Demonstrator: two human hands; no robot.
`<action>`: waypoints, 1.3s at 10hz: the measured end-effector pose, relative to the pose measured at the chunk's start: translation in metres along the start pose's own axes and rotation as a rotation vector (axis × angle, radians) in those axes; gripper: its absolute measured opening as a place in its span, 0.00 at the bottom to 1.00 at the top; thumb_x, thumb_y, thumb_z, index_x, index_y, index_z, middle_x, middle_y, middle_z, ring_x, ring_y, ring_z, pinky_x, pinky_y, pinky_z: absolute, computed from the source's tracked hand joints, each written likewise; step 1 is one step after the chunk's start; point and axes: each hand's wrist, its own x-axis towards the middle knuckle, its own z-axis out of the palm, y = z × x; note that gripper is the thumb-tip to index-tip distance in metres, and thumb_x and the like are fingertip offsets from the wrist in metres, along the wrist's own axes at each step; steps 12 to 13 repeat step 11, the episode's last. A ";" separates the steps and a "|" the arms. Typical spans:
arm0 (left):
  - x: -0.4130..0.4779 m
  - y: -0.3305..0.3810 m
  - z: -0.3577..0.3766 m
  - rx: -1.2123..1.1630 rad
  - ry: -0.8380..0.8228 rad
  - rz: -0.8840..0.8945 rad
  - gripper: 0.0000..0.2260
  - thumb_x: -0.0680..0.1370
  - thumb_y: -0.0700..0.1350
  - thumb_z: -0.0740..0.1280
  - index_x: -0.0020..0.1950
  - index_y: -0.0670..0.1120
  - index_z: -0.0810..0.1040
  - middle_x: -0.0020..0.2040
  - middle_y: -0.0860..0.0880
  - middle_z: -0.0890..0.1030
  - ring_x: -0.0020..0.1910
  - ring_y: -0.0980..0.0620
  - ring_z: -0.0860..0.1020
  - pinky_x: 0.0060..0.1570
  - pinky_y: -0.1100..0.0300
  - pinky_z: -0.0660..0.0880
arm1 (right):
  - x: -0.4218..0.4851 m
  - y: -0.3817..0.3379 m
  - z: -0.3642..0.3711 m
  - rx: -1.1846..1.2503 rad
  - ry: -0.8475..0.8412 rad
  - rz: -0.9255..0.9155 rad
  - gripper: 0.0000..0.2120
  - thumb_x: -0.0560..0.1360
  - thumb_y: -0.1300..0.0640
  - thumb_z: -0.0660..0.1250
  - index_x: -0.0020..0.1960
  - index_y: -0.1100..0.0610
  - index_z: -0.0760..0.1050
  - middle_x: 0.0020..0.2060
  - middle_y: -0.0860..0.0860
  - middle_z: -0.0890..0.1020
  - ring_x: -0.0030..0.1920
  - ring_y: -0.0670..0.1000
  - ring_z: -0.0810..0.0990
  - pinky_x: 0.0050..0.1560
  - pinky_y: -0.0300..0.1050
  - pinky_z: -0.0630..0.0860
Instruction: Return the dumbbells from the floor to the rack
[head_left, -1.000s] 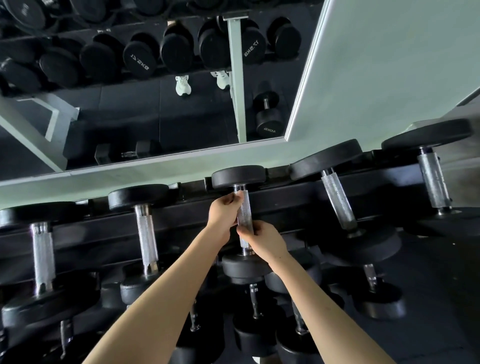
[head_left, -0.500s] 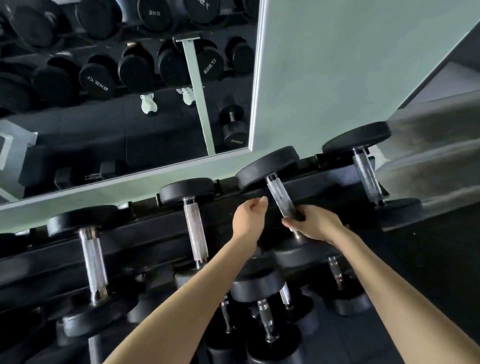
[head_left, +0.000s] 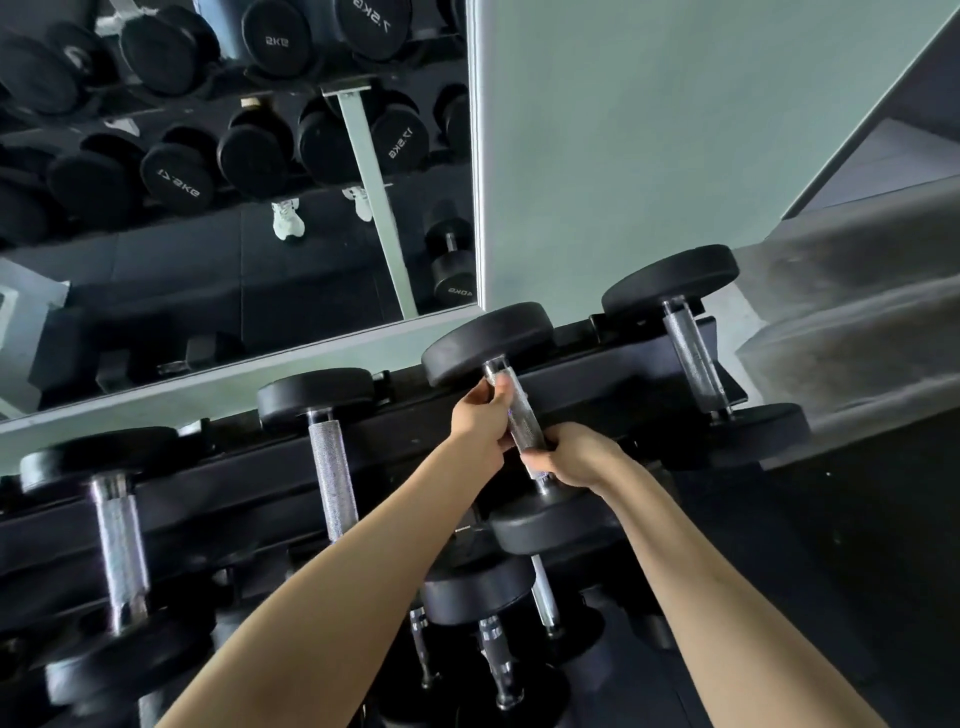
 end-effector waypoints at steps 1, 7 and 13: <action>0.003 -0.004 0.003 0.103 -0.002 0.010 0.15 0.78 0.50 0.66 0.63 0.47 0.76 0.58 0.44 0.81 0.54 0.44 0.81 0.54 0.49 0.79 | -0.003 0.009 0.007 0.114 0.012 -0.030 0.17 0.75 0.44 0.64 0.53 0.57 0.80 0.34 0.50 0.80 0.38 0.53 0.80 0.38 0.43 0.69; 0.006 -0.012 0.007 0.178 0.059 0.072 0.16 0.78 0.53 0.65 0.63 0.49 0.77 0.57 0.48 0.80 0.57 0.45 0.79 0.57 0.47 0.78 | -0.007 0.008 0.012 0.059 0.075 -0.021 0.15 0.75 0.42 0.61 0.50 0.51 0.79 0.33 0.45 0.78 0.40 0.51 0.78 0.42 0.44 0.69; -0.033 -0.036 -0.012 0.339 0.204 0.376 0.19 0.76 0.48 0.64 0.66 0.49 0.75 0.61 0.45 0.81 0.61 0.41 0.78 0.63 0.47 0.74 | -0.042 -0.002 0.007 0.191 0.409 -0.128 0.08 0.75 0.52 0.65 0.43 0.56 0.79 0.38 0.51 0.81 0.43 0.54 0.81 0.39 0.42 0.69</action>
